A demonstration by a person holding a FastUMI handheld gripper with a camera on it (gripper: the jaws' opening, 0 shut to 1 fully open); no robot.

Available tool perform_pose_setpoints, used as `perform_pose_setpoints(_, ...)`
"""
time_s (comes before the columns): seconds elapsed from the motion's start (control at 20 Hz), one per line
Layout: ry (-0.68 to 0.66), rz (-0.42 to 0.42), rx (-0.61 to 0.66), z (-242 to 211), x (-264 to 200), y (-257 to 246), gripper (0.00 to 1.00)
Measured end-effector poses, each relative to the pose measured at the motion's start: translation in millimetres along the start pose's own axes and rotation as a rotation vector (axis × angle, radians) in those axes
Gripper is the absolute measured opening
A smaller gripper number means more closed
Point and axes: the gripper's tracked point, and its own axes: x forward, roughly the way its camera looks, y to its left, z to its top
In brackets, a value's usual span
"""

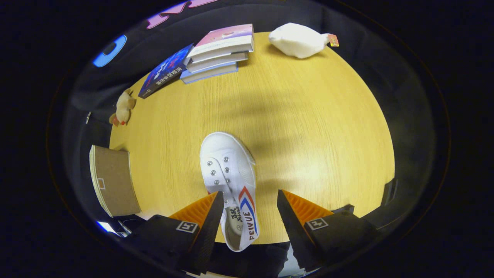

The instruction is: Open the storage box then place both shoes into the box .Put the left shoe in first, then the right shoe, with the right side of both shoes facing outward in a uniform manner.

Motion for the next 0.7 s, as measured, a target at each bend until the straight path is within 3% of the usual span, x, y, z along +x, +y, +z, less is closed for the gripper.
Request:
perform_pose_setpoints(0.3,0.046,-0.006,-0.078,-7,29,2,0.78)
perform_pose_setpoints(0.5,0.054,-0.027,-0.081,-9,37,5,0.53)
perform_pose_setpoints(0.65,0.026,-0.022,-0.112,-8,36,2,0.46)
perform_pose_setpoints(0.7,0.018,-0.017,-0.099,-6,33,2,0.30)
